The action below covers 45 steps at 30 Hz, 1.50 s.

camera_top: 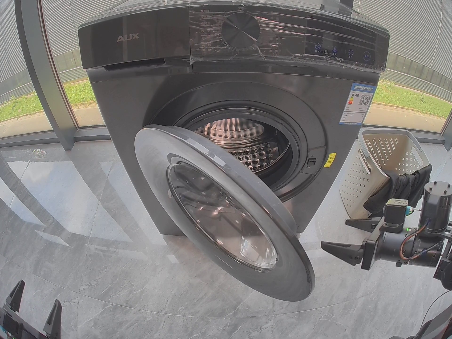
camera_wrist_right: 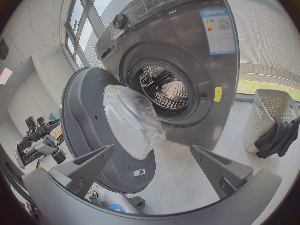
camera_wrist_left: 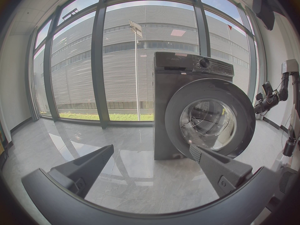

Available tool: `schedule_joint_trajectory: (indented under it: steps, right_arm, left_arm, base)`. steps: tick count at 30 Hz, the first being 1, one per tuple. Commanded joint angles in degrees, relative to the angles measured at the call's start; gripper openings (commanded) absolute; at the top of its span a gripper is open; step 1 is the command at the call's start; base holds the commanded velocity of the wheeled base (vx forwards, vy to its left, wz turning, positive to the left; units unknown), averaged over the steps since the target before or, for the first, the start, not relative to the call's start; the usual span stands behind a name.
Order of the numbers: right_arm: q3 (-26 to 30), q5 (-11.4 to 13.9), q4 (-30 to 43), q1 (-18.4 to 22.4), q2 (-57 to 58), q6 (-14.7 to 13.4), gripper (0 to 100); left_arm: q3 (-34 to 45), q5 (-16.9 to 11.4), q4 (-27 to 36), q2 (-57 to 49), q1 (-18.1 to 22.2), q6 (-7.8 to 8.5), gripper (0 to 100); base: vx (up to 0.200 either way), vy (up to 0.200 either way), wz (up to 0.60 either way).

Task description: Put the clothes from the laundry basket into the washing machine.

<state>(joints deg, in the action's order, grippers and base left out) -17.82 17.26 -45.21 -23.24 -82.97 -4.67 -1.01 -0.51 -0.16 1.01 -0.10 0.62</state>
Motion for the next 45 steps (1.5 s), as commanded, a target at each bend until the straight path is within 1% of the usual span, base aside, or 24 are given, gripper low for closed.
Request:
schedule_joint_trajectory:
  steps: [1, 6, 12, 15, 17, 22, 25, 27, 28, 32, 36, 40, 45]
  right_arm:
    - [-0.4, 0.1, -0.5, -3.3, -5.5, -0.1, 100]
    - [0.0, -0.1, -0.4, -7.6, -7.2, -0.2, 100]
    - [2.8, -0.3, -0.5, -13.0, -6.2, -0.4, 100]
    - [2.9, -0.3, -0.5, -12.8, -5.4, -0.5, 100]
    - [2.1, -0.3, -0.5, -12.5, -5.2, -0.9, 100]
    - [0.7, -0.7, -0.5, -11.5, -6.5, -0.6, 100]
    - [-2.0, -3.1, -0.6, -11.4, -10.8, -0.9, 100]
    - [-4.8, -4.8, -0.6, -10.6, -14.1, -1.1, 100]
    - [-6.2, -5.3, -0.7, -9.8, -15.6, -1.3, 100]
    - [-10.2, -6.1, -2.7, -7.2, -21.9, -1.9, 100]
    - [-13.1, -8.8, -5.8, -5.5, -27.3, -1.9, 100]
    - [-14.9, -9.0, -7.4, -4.5, -31.5, -1.8, 100]
    - [-15.8, -9.1, -7.7, -6.1, -32.4, -1.8, 100]
  left_arm:
    - [0.8, 0.0, 0.0, -0.8, 0.0, -0.01, 100]
    - [0.8, 0.0, 0.0, -0.9, 0.0, -0.01, 100]
    - [0.8, 0.0, 0.0, -0.8, 0.0, -0.01, 100]
    - [0.8, 0.0, 0.0, -0.9, 0.0, -0.01, 100]
    - [0.8, 0.0, 0.0, -0.9, 0.0, -0.01, 100]
    - [0.8, 0.0, 0.0, -0.9, 0.0, -0.01, 100]
    - [0.8, 0.0, 0.0, -0.9, 0.0, -0.01, 100]
    - [0.8, 0.0, 0.0, -0.8, 0.0, -0.01, 100]
    - [0.8, 0.0, 0.0, -0.8, 0.0, -0.01, 100]
    - [0.8, 0.0, 0.0, -0.9, 0.0, -0.01, 100]
    - [0.8, 0.0, 0.0, -0.9, 0.0, -0.01, 100]
    - [0.8, 0.0, 0.0, -0.9, 0.0, -0.01, 100]
    - [0.8, 0.0, 0.0, -0.9, 0.0, -0.01, 100]
  base:
    - [0.0, 0.0, 0.0]
    - [0.0, 0.0, 0.0]
    - [0.0, 0.0, 0.0]
    - [0.0, 0.0, 0.0]
    - [0.0, 0.0, 0.0]
    - [0.0, 0.0, 0.0]
    - [0.0, 0.0, 0.0]
    - [0.0, 0.0, 0.0]
    - [0.0, 0.0, 0.0]
    - [0.0, 0.0, 0.0]
    - [0.0, 0.0, 0.0]
    - [0.0, 0.0, 0.0]
    - [0.0, 0.0, 0.0]
